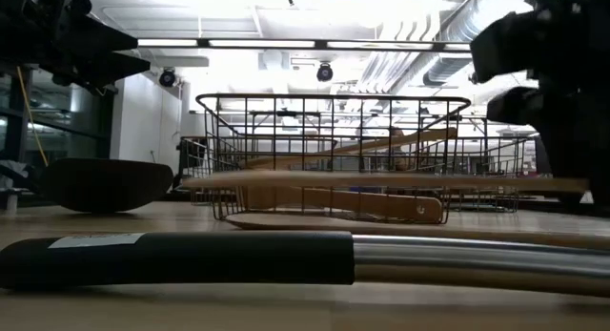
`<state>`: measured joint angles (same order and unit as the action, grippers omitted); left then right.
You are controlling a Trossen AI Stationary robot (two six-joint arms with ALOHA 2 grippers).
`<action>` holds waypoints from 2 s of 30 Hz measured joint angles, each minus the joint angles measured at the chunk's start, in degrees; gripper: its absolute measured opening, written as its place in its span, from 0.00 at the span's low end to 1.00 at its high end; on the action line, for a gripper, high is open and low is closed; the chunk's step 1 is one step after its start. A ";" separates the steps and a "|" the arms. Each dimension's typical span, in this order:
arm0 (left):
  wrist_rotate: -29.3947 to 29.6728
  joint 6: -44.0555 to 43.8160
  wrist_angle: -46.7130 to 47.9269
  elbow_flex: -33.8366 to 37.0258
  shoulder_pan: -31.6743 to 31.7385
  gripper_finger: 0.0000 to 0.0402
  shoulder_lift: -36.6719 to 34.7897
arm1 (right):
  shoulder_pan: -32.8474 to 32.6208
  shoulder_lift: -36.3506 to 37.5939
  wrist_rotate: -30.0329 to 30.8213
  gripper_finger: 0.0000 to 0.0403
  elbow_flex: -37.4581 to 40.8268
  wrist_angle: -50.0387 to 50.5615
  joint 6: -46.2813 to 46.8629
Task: Pick & Place Kitchen Items
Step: Put the wooden spatula into the bottom wire basket
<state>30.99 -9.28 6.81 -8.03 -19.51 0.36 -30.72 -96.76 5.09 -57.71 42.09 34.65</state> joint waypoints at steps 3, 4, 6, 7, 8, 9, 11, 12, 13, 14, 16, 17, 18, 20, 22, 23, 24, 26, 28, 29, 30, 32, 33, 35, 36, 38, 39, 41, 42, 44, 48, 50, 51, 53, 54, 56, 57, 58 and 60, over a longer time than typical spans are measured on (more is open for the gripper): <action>0.00 0.00 0.00 0.00 0.00 0.61 0.00 | -0.02 1.66 -0.58 0.24 0.00 -0.24 0.18; 0.00 0.00 0.00 0.00 -0.01 0.61 -0.01 | 0.02 2.12 -0.66 0.24 0.00 -0.26 0.42; 0.00 0.00 0.02 0.00 0.00 0.61 0.00 | 0.02 3.17 -0.69 0.24 0.00 -0.10 1.43; 0.00 0.00 0.02 0.00 0.00 0.61 0.00 | 0.00 3.80 -0.71 0.24 0.00 -0.17 1.90; 0.00 0.00 0.00 0.00 0.00 0.61 0.00 | 0.00 4.44 -0.70 0.24 0.00 -0.27 2.46; 0.00 0.00 0.02 0.00 0.00 0.61 0.00 | 0.00 5.08 -0.66 0.24 0.00 -0.28 2.97; 0.00 0.00 0.01 0.00 -0.01 0.61 0.00 | 0.00 6.27 -0.57 0.24 0.00 -0.32 4.09; 0.00 0.00 0.00 0.00 0.00 0.61 0.00 | 0.00 6.97 -0.53 0.24 0.00 -0.44 4.61; 0.00 0.00 0.00 0.00 0.00 0.61 -0.01 | 0.00 7.64 -0.35 0.24 0.00 -0.53 5.07; 0.00 0.00 0.01 0.00 -0.01 0.61 -0.01 | 0.00 8.40 0.13 0.24 0.00 -0.65 5.62; 0.00 0.00 0.08 0.00 0.00 0.61 -0.01 | 0.00 9.85 1.01 0.24 0.00 -1.22 6.68; 0.00 0.00 0.19 0.00 -0.02 0.61 0.00 | -0.02 10.53 1.46 0.24 -0.02 -1.50 7.18; 0.00 -0.02 0.24 0.00 0.00 0.61 0.00 | -0.02 11.26 2.09 0.24 -0.02 -1.82 7.57; 0.00 -0.02 0.24 0.00 -0.01 0.61 0.00 | -0.02 12.90 3.50 0.24 -0.02 -2.55 7.84; 0.00 -0.01 0.23 0.00 -0.02 0.61 0.00 | 0.07 14.49 4.92 0.24 -0.08 -3.28 8.18; 0.00 -0.02 0.24 0.00 0.00 0.61 0.00 | 0.20 15.21 5.73 0.24 -0.10 -3.55 8.78; 0.00 -0.02 0.24 0.00 0.00 0.61 0.00 | 0.44 15.91 6.26 0.24 -0.09 -3.66 9.30; 0.00 -0.02 0.23 0.00 -0.01 0.61 0.00 | 0.98 17.28 6.78 0.24 -0.09 -3.63 10.62; 0.00 -0.02 0.24 0.00 -0.02 0.61 0.00 | 1.82 18.54 6.76 0.24 -0.09 -3.29 11.94; 0.00 -0.12 0.24 0.00 -0.02 0.61 0.00 | 2.28 19.11 6.49 0.24 -0.09 -2.88 12.33; 0.00 -0.20 0.22 0.00 0.00 0.61 0.00 | 2.87 19.60 5.81 0.24 -0.10 -2.24 12.66; 0.00 -0.20 0.23 0.00 -0.01 0.61 0.00 | 4.36 20.60 3.44 0.24 -0.10 -0.49 13.27; 0.00 -0.20 0.22 0.00 -0.02 0.61 0.00 | 5.18 21.09 2.09 0.24 -0.10 0.51 13.76; 0.00 -0.20 0.22 0.00 -0.01 0.61 0.00 | 6.94 21.87 0.05 0.24 -0.11 2.88 14.93; 0.00 -0.21 0.22 0.00 -0.01 0.61 0.00 | 7.79 22.12 -0.96 0.24 -0.11 4.26 15.34; 0.00 -0.22 0.22 0.00 0.00 0.61 0.00 | 9.57 22.56 -2.63 0.24 -0.11 6.49 15.74; 0.00 -0.22 0.22 0.00 0.00 0.61 0.00 | 10.51 22.84 -3.60 0.24 -0.11 7.46 15.76; 0.03 -0.22 0.22 0.00 0.00 0.61 0.00 | 12.44 23.14 -5.45 0.24 -0.11 8.97 15.64; 0.04 -0.22 0.22 0.00 -0.02 0.61 -0.01 | 13.43 23.15 -6.34 0.24 -0.12 9.55 15.33; 0.04 -0.22 0.22 0.00 -0.01 0.61 -0.01 | 15.09 23.08 -7.41 0.24 -0.91 11.64 14.54; 0.04 -0.24 0.22 0.00 -0.02 0.61 0.00 | 18.12 22.61 -8.84 0.24 -4.49 15.61 12.11; 0.06 -0.24 0.22 0.00 -0.02 0.61 -0.02 | 19.78 22.50 -10.28 0.24 -6.54 18.58 11.24; 0.06 -0.24 0.22 0.00 0.00 0.61 0.00 | 20.64 22.37 -10.60 0.24 -7.75 19.94 10.73; 0.06 -0.24 0.22 0.00 0.00 0.61 0.00 | 22.07 22.37 -10.96 0.24 -9.89 21.76 10.22; 0.07 -0.24 0.22 0.00 -0.02 0.61 -0.01 | 22.74 22.34 -11.20 0.24 -10.64 22.86 10.17; 0.08 -0.24 0.24 0.00 -0.02 0.61 0.00 | 24.15 22.30 -12.75 0.24 -11.54 24.59 10.14; 0.08 -0.24 0.22 0.00 0.00 0.61 -0.02 | 24.90 22.30 -13.95 0.24 -11.97 24.72 10.12; 0.08 -0.24 0.22 0.00 0.00 0.61 0.00 | 25.62 22.30 -15.07 0.24 -12.28 24.91 10.10; 0.11 -0.24 0.22 0.00 -0.01 0.61 0.00 | 26.73 22.28 -16.89 0.24 -12.36 25.72 10.00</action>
<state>31.09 -9.52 7.03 -8.03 -19.52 0.36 -3.99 -74.47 -11.80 -70.07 67.81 44.65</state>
